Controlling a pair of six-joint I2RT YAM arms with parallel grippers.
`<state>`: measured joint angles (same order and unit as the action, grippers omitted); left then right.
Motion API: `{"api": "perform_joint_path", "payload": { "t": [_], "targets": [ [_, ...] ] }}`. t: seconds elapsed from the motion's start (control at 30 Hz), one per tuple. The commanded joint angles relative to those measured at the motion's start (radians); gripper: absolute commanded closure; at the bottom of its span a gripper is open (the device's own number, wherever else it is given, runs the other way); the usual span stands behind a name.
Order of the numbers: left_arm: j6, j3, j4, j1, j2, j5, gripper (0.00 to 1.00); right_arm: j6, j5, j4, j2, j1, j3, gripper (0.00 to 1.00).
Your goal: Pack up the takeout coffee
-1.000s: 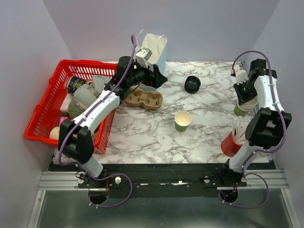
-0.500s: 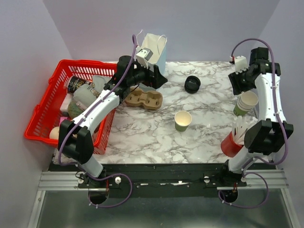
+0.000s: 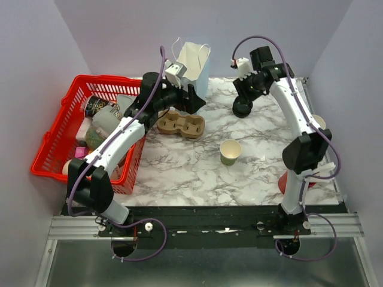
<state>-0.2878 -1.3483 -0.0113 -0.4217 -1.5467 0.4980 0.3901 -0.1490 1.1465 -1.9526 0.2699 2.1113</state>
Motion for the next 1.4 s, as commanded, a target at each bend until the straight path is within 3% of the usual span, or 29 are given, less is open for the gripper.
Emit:
{"api": "perform_joint_path", "payload": {
  "t": [0.0,0.2,0.53,0.97,1.37],
  "targets": [
    [0.038,0.047,-0.041,0.027,0.094,-0.004,0.01,-0.201,-0.021,-0.070,-0.153,0.015,0.203,0.53],
    [0.048,0.104,-0.075,0.058,0.158,-0.026,0.01,-0.276,0.003,-0.108,-0.334,0.043,0.303,0.58],
    [0.073,0.127,-0.115,0.077,0.201,-0.050,0.01,-0.292,0.092,-0.146,-0.462,0.072,0.377,0.63],
    [0.055,0.126,-0.105,0.078,0.181,-0.041,0.01,-0.329,0.319,-0.180,-0.499,0.071,0.358,0.62],
    [0.049,0.123,-0.119,0.078,0.169,-0.038,0.01,-0.333,0.316,-0.180,-0.525,0.038,0.340,0.63]
  ]
}}
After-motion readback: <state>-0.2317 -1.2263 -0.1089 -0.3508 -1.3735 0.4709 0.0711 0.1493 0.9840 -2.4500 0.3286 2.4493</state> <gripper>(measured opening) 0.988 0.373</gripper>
